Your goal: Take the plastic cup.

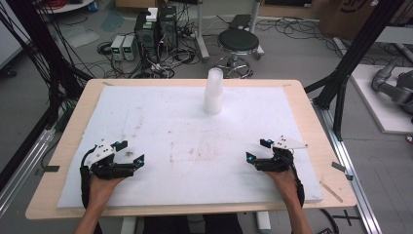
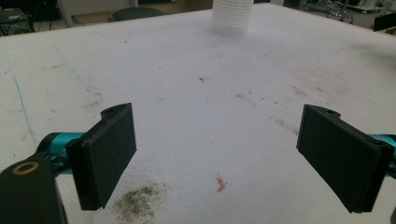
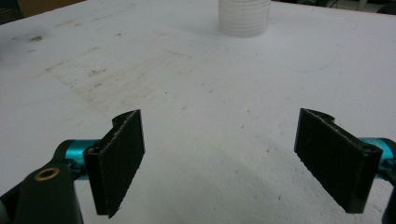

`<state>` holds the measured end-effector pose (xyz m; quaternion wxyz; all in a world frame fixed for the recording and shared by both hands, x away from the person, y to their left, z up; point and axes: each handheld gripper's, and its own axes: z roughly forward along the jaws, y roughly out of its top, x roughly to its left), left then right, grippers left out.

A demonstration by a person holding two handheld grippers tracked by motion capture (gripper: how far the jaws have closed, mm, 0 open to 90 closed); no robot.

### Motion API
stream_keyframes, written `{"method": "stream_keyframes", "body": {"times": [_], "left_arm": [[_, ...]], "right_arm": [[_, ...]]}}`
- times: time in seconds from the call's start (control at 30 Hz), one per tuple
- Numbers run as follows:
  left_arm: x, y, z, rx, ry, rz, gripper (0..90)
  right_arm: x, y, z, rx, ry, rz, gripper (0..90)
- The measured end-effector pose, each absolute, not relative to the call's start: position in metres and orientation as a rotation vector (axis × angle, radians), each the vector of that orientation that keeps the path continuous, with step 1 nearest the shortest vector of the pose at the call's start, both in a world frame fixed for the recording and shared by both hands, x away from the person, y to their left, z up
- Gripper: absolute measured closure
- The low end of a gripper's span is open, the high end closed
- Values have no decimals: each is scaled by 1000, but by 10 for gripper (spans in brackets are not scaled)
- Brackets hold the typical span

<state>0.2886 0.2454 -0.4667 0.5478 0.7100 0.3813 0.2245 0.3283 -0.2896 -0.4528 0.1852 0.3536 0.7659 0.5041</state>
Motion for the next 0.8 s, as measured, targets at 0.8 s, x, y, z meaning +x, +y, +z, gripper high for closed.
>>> {"method": "stream_keyframes", "body": {"times": [0.8], "left_arm": [[292, 244, -467, 1702, 940, 515, 118]], "right_arm": [[330, -302, -444, 998, 2169, 1471, 156]]}}
